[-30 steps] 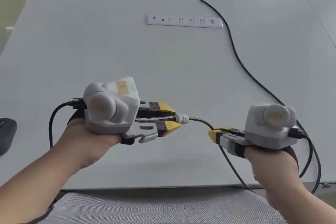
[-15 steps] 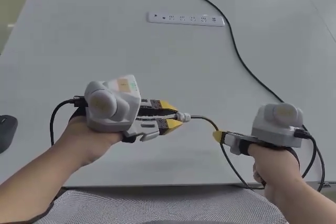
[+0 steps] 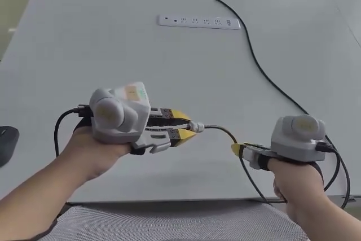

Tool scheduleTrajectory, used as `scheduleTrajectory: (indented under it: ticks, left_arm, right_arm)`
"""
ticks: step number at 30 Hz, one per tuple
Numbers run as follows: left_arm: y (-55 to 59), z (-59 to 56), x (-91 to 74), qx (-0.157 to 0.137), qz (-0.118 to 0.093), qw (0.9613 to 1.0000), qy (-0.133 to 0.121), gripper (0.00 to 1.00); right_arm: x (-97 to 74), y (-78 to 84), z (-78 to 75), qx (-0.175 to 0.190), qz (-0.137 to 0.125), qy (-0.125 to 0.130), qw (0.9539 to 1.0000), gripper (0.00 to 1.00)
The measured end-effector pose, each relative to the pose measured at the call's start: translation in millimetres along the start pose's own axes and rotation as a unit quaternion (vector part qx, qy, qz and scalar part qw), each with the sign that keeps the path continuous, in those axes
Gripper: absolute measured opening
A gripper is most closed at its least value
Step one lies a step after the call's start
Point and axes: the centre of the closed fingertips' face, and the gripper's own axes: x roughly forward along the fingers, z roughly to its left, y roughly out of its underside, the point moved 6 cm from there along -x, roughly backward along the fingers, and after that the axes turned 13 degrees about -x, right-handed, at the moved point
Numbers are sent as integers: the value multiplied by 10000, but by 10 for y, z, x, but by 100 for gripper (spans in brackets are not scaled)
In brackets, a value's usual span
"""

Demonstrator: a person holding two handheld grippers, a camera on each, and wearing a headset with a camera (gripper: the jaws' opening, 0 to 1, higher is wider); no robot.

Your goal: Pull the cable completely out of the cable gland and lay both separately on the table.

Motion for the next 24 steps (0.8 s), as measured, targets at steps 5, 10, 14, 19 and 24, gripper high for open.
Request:
scheduleTrajectory:
  ticks: [5, 10, 14, 19, 24]
  left_arm:
    - [-6, 1, 4, -1, -3, 10000, 1, 16]
    - [-11, 6, 14, -10, 10, 10000, 5, 16]
    - [-9, 21, 18, -14, 39, 10000, 7, 16]
    - [0, 14, 25, -34, 68, 10000, 20, 16]
    - [8, 9, 23, -55, 90, 9999, 17, 16]
  right_arm:
    - [-16, -21, -1, -781, 100, 72, 9969, 2]
    - [-30, -40, 47, -1480, 141, 85, 9888, 3]
    - [-47, -85, 100, -2076, 182, 52, 9780, 11]
    - [-132, -316, 349, -3304, -258, -132, 9434, 21]
    - [-187, -468, 600, -3742, -546, -324, 9252, 21]
